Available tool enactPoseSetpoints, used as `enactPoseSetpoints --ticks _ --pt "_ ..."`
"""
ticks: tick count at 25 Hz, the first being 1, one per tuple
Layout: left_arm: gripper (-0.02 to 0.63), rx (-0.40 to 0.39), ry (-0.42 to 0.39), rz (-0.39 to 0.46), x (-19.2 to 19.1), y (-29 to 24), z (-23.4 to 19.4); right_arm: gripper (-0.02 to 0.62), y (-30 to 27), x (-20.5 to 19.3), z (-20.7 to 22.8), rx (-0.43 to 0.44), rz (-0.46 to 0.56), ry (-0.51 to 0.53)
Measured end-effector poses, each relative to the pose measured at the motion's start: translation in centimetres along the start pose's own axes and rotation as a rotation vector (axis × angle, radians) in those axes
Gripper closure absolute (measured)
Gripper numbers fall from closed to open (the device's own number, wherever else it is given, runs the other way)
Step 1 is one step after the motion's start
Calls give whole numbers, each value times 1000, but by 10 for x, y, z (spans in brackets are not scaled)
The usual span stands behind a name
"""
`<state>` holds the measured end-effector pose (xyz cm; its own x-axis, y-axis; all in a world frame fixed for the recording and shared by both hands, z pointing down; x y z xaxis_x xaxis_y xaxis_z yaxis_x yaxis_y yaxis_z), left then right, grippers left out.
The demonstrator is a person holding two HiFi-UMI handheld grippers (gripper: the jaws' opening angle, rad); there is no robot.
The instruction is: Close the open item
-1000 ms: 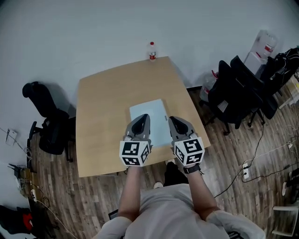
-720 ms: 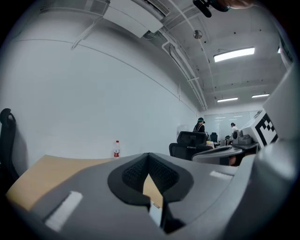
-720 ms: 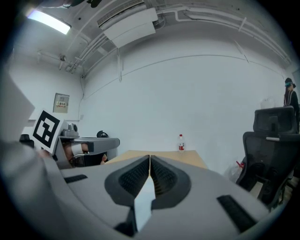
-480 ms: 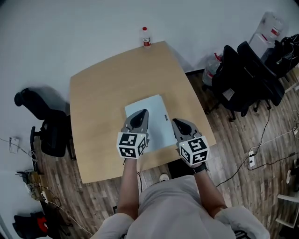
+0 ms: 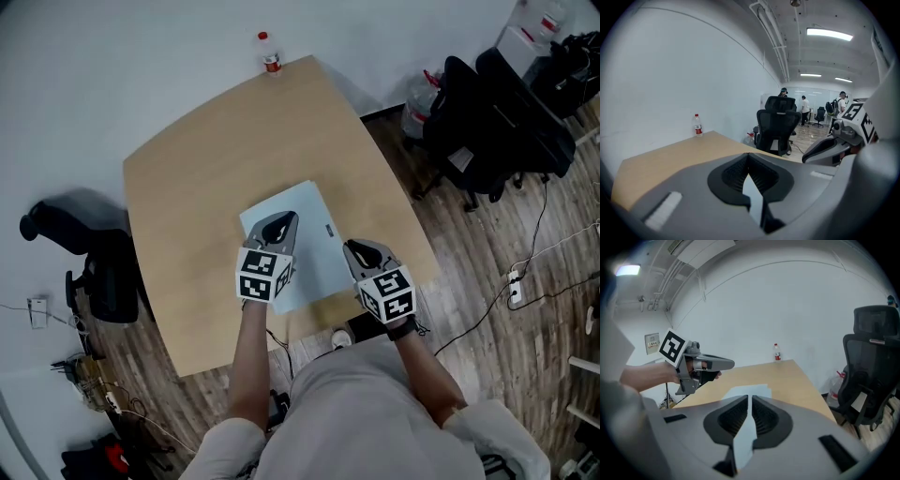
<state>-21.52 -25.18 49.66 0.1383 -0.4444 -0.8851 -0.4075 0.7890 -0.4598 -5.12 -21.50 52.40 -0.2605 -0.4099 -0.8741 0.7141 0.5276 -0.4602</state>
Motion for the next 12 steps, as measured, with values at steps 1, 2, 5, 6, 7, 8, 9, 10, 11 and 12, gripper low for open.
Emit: enactPoseSetpoints --ticks 1,2,5,6,7,8,9,10,11,12 --pt "597 -13 -10 -28 -5 -6 -1 581 -3 -4 3 5 -10 -11" --pt "597 -22 -18 -56 -11 -11 -3 581 -5 -8 4 10 -20 -26" --pt "595 -39 -37 -116 -24 -24 -8 581 -11 -17 9 25 -41 -62" --pt "595 -44 -44 -131 -27 -28 -9 581 -13 -18 11 27 -46 -67" --pt "595 -50 -52 -146 -30 -33 -11 581 -15 -19 13 28 -52 -69" --pt "594 -56 -61 -162 -33 -37 -13 581 -18 -21 15 28 -57 -70" --pt "588 -60 -70 -177 -36 -42 -16 581 -21 -22 17 28 -63 -68" --pt "581 -64 -76 -190 -38 -46 -19 581 -24 -23 18 28 -69 -64" --pt "580 -67 -80 -201 -40 -50 -22 581 -27 -24 19 31 -75 -57" --pt "578 -70 -83 -209 -42 -55 -25 580 -30 -25 19 35 -82 -49"
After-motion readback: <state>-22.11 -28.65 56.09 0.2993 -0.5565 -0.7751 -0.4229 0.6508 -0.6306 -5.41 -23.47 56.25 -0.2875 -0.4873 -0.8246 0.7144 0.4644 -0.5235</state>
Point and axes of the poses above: the fingertips, and each gripper's own axes: y backward along the fingers, z to its right, x out of its top, the point moved 5 cm from there along y, backward along the fingers, and after that the axes turned 4 degrees about y, right-handed, at the moved point
